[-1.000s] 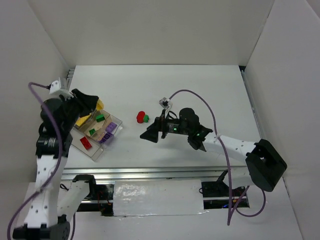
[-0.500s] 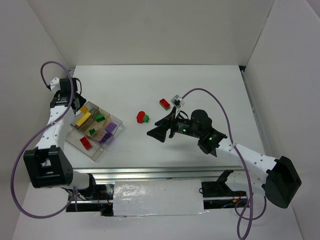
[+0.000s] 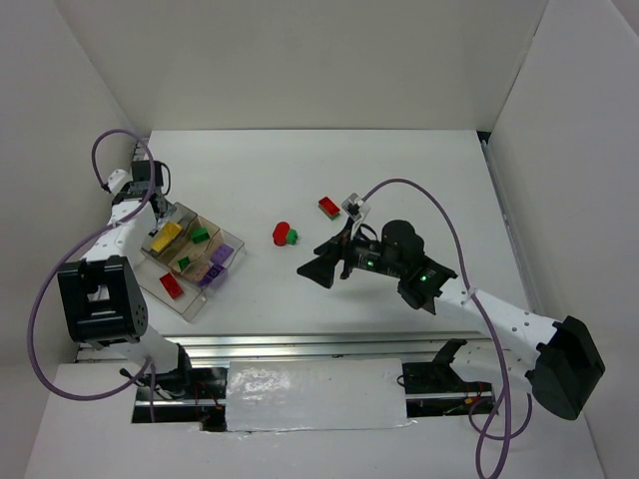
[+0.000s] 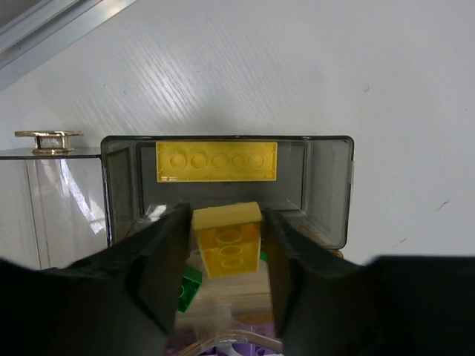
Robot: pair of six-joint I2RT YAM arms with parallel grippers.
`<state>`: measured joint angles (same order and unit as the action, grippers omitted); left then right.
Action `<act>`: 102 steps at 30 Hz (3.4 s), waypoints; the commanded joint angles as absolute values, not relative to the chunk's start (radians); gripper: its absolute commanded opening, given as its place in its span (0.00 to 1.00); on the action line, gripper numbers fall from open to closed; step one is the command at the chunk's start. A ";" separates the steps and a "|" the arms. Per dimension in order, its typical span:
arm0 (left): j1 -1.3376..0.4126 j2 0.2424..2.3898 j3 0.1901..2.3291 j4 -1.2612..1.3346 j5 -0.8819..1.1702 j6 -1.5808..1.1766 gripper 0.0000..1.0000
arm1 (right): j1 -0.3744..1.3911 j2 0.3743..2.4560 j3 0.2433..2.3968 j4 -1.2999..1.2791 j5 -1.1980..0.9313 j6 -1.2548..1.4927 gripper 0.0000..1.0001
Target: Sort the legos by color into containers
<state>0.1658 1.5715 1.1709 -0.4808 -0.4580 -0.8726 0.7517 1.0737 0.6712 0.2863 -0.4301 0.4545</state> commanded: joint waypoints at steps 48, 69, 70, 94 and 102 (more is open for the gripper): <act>-0.216 0.597 0.842 -0.557 0.198 -0.400 0.99 | 0.785 2.368 1.980 -0.687 0.271 0.796 0.88; -0.219 0.589 0.839 -0.548 0.219 -0.451 1.00 | 0.793 1.897 1.383 -0.226 0.016 0.700 0.00; -0.219 0.584 0.830 -0.534 0.268 -0.468 0.99 | 0.793 1.840 1.312 -0.089 -0.036 0.671 0.00; -0.397 0.690 0.425 0.785 0.593 -0.842 1.00 | 0.785 0.902 0.802 -0.008 -0.618 0.688 0.00; -0.567 0.827 0.465 0.940 0.594 -0.973 1.00 | 0.793 0.818 0.758 -0.023 -0.542 0.577 0.00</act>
